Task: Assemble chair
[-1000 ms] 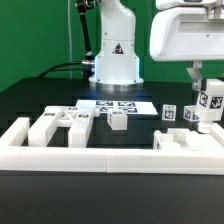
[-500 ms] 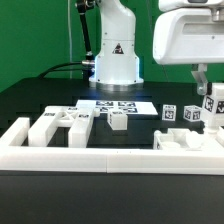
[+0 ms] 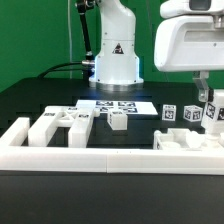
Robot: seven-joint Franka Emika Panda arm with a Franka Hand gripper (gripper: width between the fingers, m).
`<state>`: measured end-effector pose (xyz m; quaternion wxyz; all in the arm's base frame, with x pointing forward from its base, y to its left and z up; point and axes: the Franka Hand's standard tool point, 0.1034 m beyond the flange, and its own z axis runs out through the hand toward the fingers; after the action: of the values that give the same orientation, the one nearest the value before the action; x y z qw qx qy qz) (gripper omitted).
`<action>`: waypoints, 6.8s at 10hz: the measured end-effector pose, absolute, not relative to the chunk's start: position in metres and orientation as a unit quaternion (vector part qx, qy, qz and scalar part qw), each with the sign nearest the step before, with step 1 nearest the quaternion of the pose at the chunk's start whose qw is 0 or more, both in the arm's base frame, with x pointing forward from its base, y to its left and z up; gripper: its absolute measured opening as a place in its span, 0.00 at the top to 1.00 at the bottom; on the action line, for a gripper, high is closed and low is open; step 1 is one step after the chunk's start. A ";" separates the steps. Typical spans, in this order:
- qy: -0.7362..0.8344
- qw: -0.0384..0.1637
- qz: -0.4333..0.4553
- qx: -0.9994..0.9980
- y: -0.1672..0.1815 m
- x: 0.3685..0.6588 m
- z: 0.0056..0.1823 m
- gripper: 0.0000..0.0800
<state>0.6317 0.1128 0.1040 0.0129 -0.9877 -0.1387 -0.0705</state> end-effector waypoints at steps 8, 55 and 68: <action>-0.140 0.013 -0.061 -0.988 0.116 0.624 0.093 0.63; 0.313 0.037 -0.028 -0.948 0.127 0.625 0.084 0.64; 0.162 0.038 -0.034 -0.985 0.135 0.624 0.084 0.19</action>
Offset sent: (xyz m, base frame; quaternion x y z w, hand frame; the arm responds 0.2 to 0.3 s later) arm -0.0059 0.0039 -0.0049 -0.0013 -0.0009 0.0099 0.9999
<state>0.6243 0.1351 0.0836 0.0381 -0.9854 0.1621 -0.0342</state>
